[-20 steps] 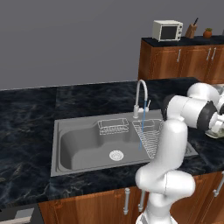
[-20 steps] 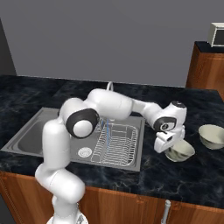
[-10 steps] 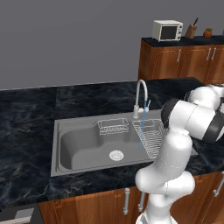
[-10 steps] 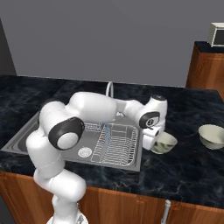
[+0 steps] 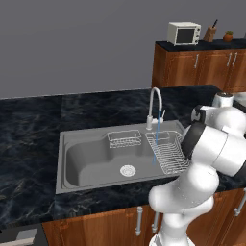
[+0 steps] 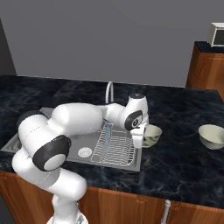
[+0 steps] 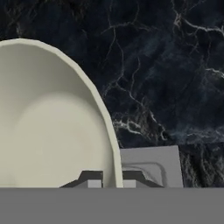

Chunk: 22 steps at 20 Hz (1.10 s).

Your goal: Rinse each bowl for a few seconds and place them down in the sink or on the counter.

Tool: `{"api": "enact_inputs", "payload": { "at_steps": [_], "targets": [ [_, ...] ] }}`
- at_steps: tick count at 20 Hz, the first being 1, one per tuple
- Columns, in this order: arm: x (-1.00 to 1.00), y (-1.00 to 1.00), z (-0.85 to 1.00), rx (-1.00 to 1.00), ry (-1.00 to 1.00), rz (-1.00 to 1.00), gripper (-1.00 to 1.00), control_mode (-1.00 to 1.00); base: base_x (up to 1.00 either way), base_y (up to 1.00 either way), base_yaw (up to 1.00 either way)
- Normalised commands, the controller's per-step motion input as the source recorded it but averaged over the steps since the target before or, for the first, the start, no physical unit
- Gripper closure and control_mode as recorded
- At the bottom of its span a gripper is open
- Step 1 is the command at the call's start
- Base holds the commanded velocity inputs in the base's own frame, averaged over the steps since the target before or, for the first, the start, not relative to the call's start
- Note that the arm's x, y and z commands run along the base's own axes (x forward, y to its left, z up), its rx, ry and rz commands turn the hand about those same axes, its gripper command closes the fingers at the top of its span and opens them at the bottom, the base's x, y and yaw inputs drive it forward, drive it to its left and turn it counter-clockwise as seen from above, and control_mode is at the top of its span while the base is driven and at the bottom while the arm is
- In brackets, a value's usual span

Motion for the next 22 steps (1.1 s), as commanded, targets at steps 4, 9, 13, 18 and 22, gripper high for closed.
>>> {"api": "enact_inputs", "payload": {
  "at_steps": [4, 9, 13, 18, 22],
  "targets": [
    [0.00, 0.42, 0.00, -0.05, -0.07, 0.22, 1.00, -1.00, 0.00, 0.00, 0.00],
    [0.08, 0.20, 0.01, 0.00, 0.00, 0.11, 1.00, -1.00, 0.00, 0.00, 0.00],
    [0.20, 0.12, 0.09, 0.00, 0.06, 0.09, 1.00, -1.00, 0.00, 0.00, 0.00],
    [0.24, 0.29, 0.01, 0.00, 0.04, 0.10, 1.00, -1.00, 0.00, 0.00, 0.00],
    [0.13, 0.23, -0.02, 0.02, 0.00, 0.10, 1.00, -1.00, 0.00, 0.00, 0.00]
  ]
}}
